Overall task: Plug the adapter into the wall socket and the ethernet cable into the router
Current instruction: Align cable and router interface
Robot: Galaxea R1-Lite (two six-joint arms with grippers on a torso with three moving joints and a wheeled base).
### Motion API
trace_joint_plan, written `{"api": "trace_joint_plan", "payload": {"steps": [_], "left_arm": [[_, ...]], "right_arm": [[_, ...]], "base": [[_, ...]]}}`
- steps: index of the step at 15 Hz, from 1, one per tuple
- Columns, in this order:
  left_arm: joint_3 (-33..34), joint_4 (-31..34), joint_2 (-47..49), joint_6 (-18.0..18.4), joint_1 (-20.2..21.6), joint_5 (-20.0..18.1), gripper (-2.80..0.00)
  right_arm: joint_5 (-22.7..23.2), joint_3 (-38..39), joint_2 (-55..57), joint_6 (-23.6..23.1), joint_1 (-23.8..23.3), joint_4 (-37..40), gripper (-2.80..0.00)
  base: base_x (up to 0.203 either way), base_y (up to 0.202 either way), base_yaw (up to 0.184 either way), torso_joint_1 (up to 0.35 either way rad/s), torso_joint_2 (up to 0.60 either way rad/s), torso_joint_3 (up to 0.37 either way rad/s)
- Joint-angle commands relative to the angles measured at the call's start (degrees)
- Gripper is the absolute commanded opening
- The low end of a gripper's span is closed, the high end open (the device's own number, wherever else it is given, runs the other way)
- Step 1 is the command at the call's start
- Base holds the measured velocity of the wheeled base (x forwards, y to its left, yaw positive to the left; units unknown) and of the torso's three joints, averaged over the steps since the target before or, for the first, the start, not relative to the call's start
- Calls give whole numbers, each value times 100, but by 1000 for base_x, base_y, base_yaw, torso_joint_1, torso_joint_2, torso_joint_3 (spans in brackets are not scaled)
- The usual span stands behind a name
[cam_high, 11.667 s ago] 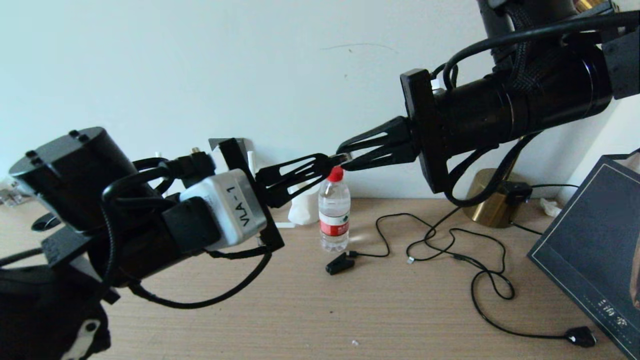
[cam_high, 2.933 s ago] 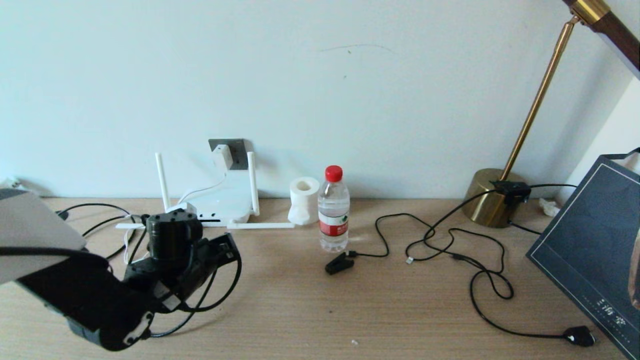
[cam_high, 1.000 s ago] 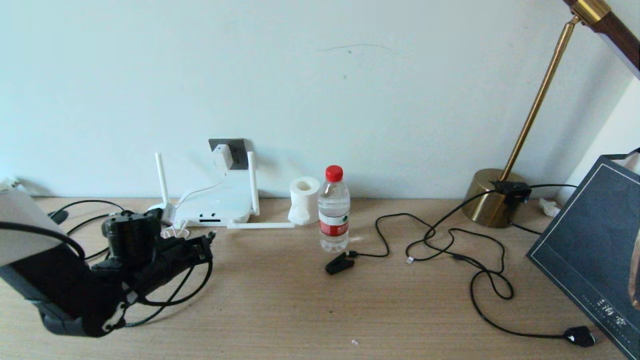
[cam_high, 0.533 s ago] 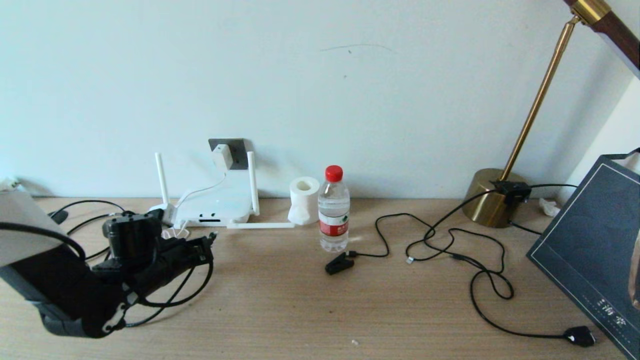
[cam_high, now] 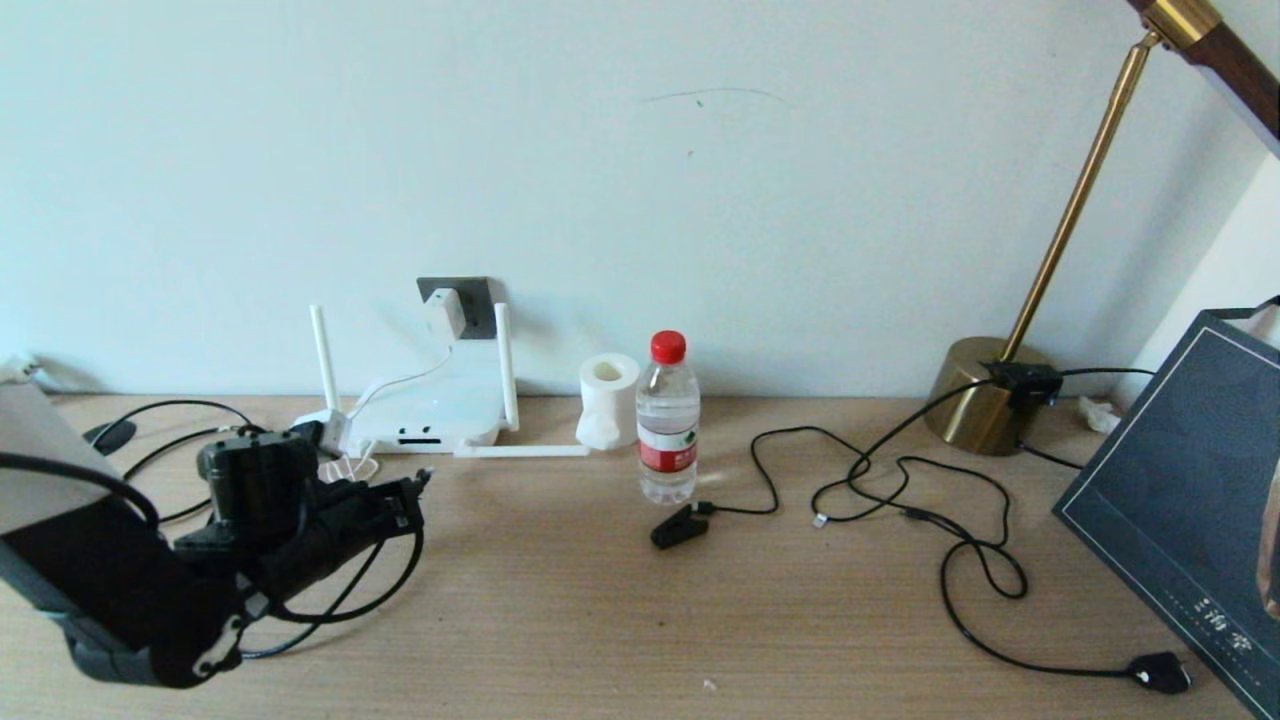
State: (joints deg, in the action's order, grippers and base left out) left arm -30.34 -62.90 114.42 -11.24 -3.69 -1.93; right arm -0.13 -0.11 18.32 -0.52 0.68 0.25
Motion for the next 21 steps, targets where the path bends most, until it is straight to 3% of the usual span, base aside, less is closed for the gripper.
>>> {"api": "trace_joint_plan", "payload": {"steps": [1, 3, 5, 8, 21], "left_arm": [[59, -38, -69, 118, 0, 8, -280], [28, -38, -30, 207, -17, 17, -280], [103, -38, -63, 244, -17, 8, -280], [109, -38, -13, 220, -26, -18, -280], [-429, -38, 230, 87, -17, -10, -280]], "right_arm": [[24, 4, -1069, -131, -10, 6, -280], [80, 9, -1799, -435, -27, 4, -280], [133, 3, -1823, -575, -41, -7, -280], [110, 11, -1823, -252, -42, -16, -280], [116, 11, -1826, -238, -42, -16, -280]], "base": [[0, 0, 0, 0, 0, 0], [0, 0, 0, 0, 0, 0], [0, 0, 0, 0, 0, 0], [0, 0, 0, 0, 0, 0], [0, 0, 0, 0, 0, 0]]}}
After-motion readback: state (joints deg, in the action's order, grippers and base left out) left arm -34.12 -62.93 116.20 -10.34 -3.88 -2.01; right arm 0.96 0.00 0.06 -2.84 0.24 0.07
